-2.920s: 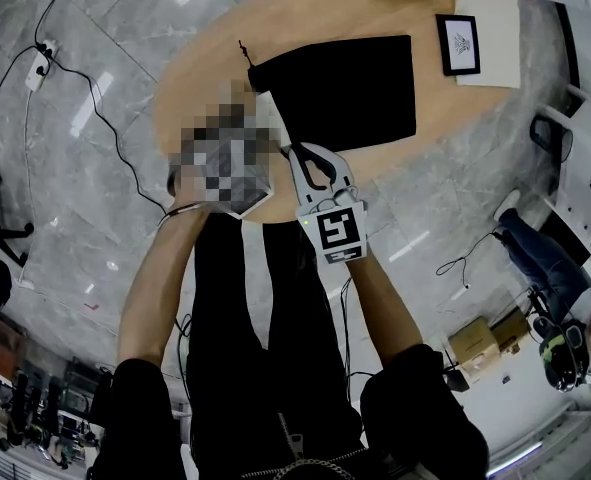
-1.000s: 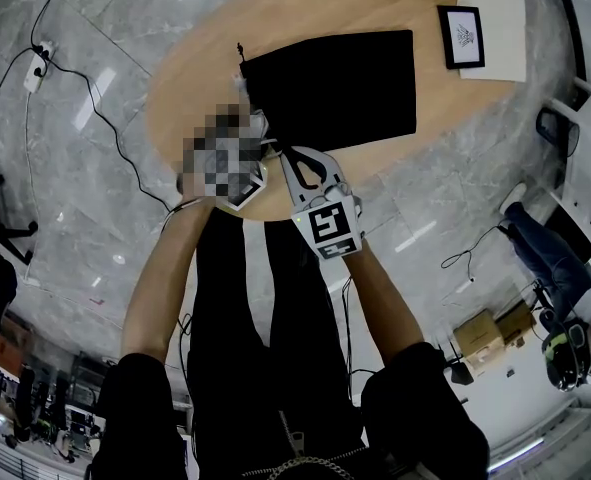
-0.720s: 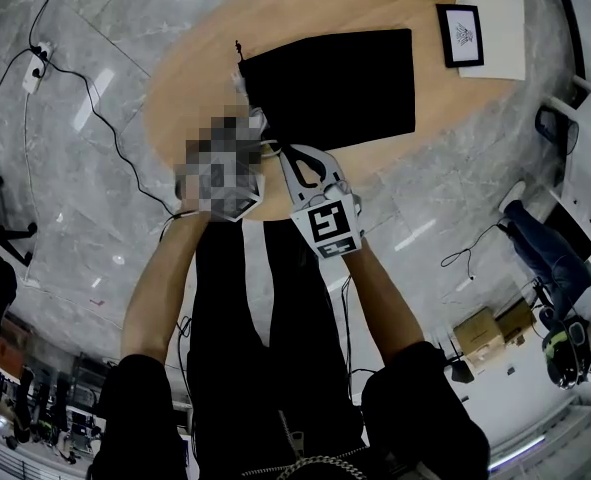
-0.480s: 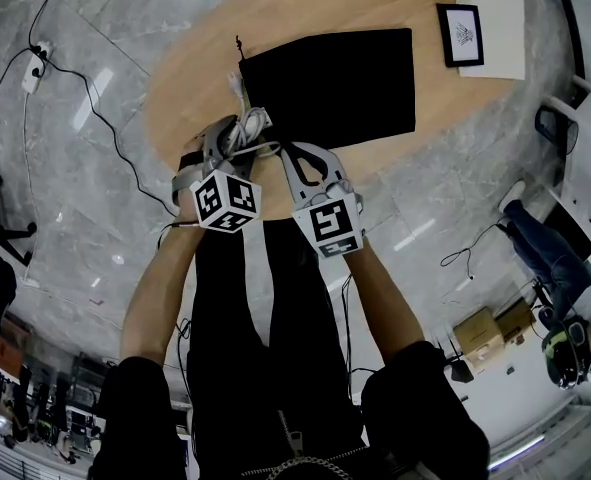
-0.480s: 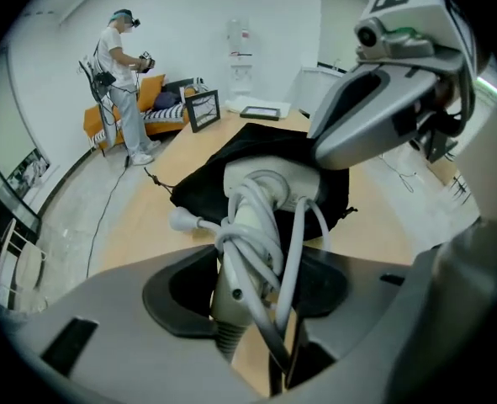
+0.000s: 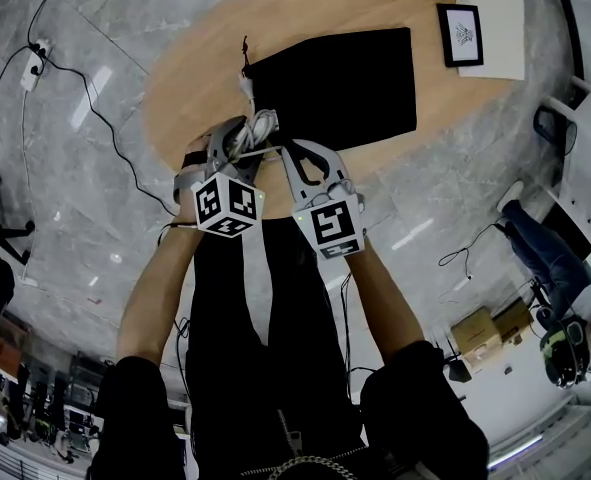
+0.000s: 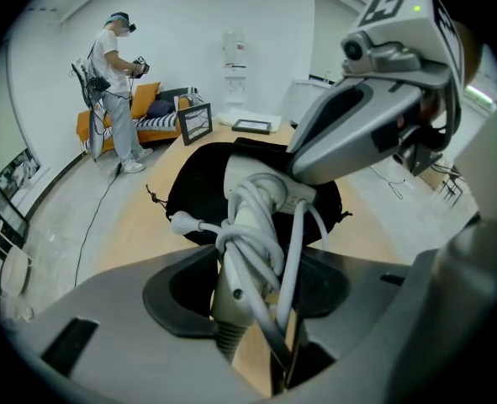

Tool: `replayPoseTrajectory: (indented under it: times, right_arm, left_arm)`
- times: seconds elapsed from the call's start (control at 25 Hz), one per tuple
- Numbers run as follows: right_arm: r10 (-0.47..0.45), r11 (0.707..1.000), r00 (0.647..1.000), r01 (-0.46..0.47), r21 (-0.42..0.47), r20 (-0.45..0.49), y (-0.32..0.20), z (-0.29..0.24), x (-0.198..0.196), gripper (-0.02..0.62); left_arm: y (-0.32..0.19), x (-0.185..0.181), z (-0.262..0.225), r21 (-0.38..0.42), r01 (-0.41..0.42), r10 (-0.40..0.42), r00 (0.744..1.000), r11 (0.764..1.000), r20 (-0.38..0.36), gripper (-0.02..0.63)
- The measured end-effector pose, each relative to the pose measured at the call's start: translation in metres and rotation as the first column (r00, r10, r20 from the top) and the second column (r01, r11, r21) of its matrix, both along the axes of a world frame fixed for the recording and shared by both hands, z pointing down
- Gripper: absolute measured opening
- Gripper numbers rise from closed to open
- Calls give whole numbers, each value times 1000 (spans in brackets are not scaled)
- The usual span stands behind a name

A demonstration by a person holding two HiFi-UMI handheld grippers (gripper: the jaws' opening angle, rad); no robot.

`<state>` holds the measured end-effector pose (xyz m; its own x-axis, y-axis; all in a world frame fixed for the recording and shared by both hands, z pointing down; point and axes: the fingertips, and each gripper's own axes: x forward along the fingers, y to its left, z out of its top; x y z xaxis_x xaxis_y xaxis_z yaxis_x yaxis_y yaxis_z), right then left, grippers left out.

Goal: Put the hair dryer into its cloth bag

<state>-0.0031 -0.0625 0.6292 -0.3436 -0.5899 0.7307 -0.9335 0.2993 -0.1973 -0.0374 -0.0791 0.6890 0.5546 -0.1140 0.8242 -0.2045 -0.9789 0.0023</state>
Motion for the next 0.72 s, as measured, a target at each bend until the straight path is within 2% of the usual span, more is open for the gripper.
replayPoseTrajectory:
  times: [0.4, 0.72]
  right_arm:
    - [-27, 1000, 1000, 27, -7, -9, 5, -3, -2, 26]
    - [31, 999, 999, -31, -37, -27, 7, 4, 8, 26]
  left_arm:
    - [4, 18, -1, -11, -45, 45, 999, 999, -15, 222]
    - [20, 27, -6, -14, -96, 96, 995, 995, -27, 221]
